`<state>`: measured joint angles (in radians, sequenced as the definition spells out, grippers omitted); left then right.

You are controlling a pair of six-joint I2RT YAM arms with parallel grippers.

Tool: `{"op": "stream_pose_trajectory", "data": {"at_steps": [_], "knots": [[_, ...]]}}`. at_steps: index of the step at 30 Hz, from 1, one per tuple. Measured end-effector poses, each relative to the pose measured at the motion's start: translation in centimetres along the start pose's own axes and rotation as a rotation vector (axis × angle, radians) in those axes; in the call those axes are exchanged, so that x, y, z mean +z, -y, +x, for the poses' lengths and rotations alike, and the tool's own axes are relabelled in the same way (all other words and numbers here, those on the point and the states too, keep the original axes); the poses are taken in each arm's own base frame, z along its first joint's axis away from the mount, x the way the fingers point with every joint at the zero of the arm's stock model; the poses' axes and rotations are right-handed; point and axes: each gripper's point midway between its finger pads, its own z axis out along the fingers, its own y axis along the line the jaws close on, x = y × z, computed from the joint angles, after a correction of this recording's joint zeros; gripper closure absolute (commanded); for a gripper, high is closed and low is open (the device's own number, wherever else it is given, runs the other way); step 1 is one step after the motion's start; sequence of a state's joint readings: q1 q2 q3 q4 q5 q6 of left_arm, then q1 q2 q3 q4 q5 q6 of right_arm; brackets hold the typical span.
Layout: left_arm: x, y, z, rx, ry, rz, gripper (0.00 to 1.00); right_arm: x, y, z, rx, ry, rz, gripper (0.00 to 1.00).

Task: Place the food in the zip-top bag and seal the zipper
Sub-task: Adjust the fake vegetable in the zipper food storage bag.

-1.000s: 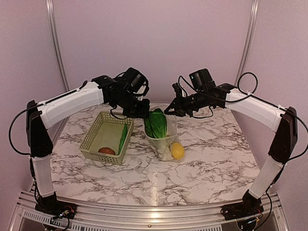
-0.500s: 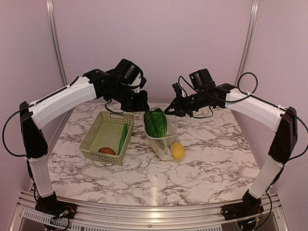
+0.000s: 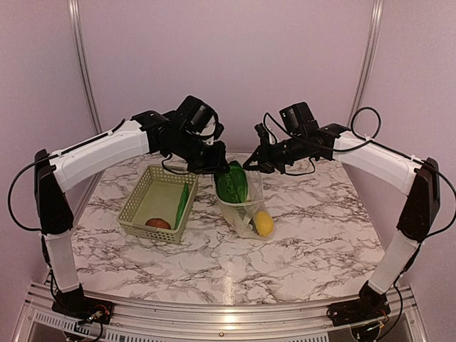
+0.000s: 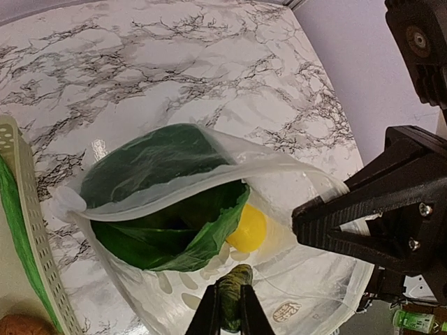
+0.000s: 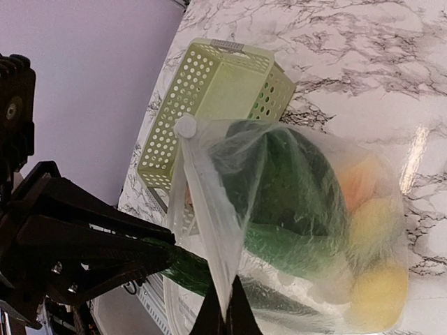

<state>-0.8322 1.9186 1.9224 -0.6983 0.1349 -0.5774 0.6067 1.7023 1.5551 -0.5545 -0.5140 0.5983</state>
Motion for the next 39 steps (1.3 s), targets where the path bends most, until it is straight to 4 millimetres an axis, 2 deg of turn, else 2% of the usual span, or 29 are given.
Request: {"op": "stream_pose_trajectory", "data": {"at_steps": [10,19,22,24,28,32,35,39], "knots": [[4.3,0.4,3.0,0.049,-0.062,-0.036,1.0,0.0,0.1,0.1,0.004,-0.005,0.003,1.0],[4.6,-1.0,2.6,0.088,-0.022,-0.116,0.48,0.0,0.1,0.1,0.004,-0.005,0.003,1.0],[3.6,-0.7,1.6,0.109,0.009,-0.127,0.37,0.0,0.1,0.1,0.003,-0.005,0.003,1.0],[2.6,-0.1,0.4,0.12,0.042,-0.116,0.34,0.0,0.1,0.1,0.003,-0.005,0.003,1.0],[-1.0,0.9,-2.4,0.116,0.133,-0.083,0.33,0.0,0.1,0.1,0.004,-0.006,0.002,1.0],[-4.8,0.1,-4.5,0.094,0.211,-0.079,0.33,0.0,0.1,0.1,0.003,-0.006,0.002,1.0],[-7.1,-3.3,-5.3,0.052,0.25,-0.14,0.34,0.0,0.0,0.2,0.003,-0.007,0.001,1.0],[-7.9,-8.4,-4.4,-0.006,0.238,-0.239,0.39,0.0,0.0,0.2,0.003,-0.008,-0.001,1.0]]}}
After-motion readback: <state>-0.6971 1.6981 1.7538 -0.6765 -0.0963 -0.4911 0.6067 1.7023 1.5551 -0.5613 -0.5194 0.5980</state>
